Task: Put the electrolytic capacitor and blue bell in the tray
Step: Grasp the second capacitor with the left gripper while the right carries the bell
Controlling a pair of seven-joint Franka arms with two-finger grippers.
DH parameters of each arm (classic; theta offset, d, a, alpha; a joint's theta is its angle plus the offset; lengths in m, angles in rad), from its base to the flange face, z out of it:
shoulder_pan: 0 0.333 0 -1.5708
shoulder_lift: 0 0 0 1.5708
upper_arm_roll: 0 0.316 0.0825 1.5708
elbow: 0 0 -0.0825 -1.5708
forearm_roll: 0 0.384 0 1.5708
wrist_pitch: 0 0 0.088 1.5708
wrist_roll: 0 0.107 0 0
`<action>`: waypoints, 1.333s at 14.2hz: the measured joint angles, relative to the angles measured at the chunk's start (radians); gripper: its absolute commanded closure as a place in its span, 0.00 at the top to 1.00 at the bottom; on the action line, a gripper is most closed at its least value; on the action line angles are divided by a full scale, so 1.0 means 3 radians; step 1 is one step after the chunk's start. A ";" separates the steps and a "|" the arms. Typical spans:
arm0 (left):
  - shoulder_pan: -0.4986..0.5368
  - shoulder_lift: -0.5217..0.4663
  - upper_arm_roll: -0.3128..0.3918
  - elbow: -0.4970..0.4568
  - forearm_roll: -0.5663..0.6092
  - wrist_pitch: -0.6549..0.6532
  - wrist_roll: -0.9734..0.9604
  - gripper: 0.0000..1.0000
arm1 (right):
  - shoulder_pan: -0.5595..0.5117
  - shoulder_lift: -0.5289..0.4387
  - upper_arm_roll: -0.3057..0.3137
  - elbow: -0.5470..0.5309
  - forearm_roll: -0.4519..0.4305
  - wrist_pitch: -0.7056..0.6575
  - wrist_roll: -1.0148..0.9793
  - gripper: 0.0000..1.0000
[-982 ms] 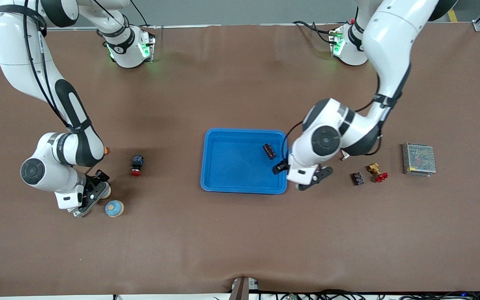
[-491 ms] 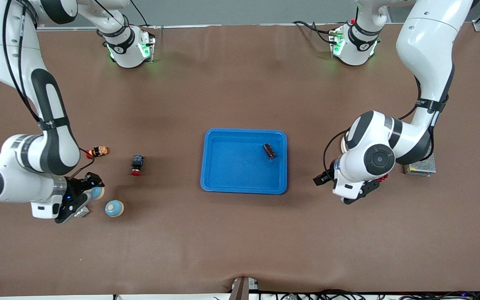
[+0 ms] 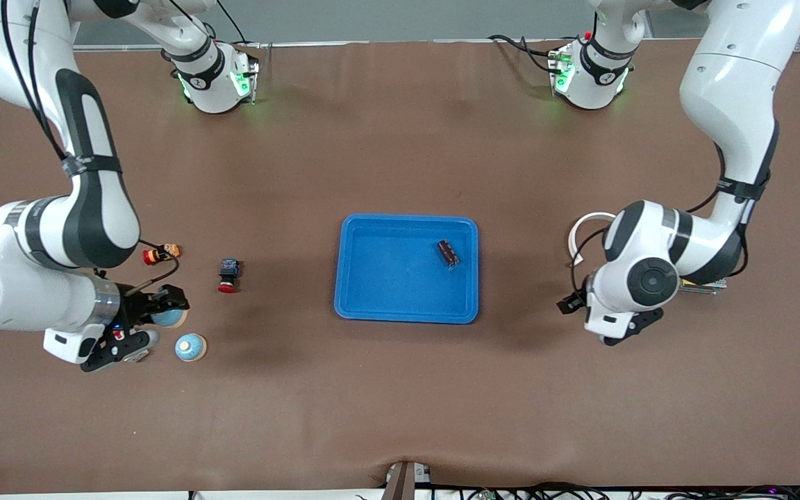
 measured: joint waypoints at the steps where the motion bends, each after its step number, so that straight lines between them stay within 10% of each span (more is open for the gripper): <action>1: 0.0052 0.0015 0.0000 -0.0003 0.0025 0.0028 0.0074 0.90 | 0.0071 -0.0027 0.0003 0.0005 0.0000 -0.0028 0.0213 0.54; 19: 0.0244 0.0302 0.0001 -0.0066 0.0122 0.0247 0.0353 0.35 | 0.1615 -0.0099 0.0015 -0.0102 -0.0110 0.0328 0.3106 0.54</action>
